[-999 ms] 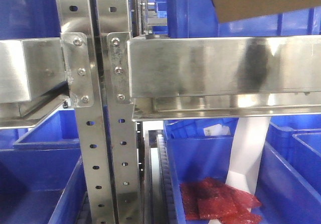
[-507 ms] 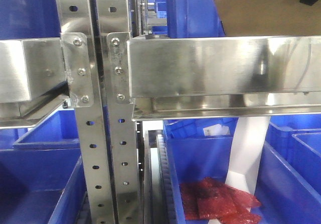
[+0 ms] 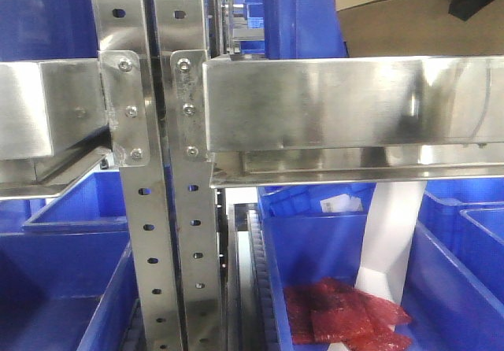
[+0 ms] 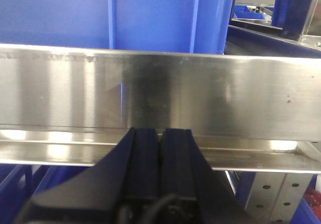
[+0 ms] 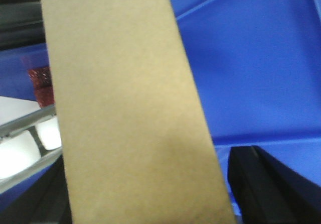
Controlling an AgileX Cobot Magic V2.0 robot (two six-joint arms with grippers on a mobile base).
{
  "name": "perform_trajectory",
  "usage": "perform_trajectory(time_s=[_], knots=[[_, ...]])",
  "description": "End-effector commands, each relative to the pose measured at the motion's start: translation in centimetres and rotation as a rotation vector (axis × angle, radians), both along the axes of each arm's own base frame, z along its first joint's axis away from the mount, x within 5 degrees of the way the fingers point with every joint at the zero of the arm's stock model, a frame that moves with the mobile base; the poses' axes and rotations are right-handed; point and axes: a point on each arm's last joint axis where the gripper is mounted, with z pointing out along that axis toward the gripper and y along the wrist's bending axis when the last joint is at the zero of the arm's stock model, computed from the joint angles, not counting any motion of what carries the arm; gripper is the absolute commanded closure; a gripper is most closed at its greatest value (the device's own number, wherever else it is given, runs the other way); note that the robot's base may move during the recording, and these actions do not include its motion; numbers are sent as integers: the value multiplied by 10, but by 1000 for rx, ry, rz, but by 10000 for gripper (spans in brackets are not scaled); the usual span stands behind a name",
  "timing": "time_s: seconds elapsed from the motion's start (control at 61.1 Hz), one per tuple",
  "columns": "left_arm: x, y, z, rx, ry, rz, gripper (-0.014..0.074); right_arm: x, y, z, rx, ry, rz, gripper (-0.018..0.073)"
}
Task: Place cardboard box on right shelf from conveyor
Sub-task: 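Lower the box flat onto the upper shelf with the right gripper, then open the right gripper and withdraw it from the box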
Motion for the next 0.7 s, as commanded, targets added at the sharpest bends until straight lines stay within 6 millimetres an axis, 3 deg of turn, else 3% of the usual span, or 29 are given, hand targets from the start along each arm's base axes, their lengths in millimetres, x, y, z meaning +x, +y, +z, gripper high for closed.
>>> perform_trajectory(time_s=[0.0, 0.278, 0.442, 0.606, 0.688], knots=[[0, 1, 5, -6, -89, 10, 712, -10, 1, 32, 71, -105, -43, -75], [0, 1, 5, -6, -89, 10, 713, -34, 4, 50, 261, -33, -138, -75], [0, 1, 5, -6, -89, 10, 713, -50, 5, 64, 480, 18, -276, -74], [0, 1, 5, -6, -89, 10, 712, -84, 5, 84, 769, 7, -445, -57], [0, 1, 5, -6, -89, 10, 713, -109, 3, 89, 883, -55, -498, 15]])
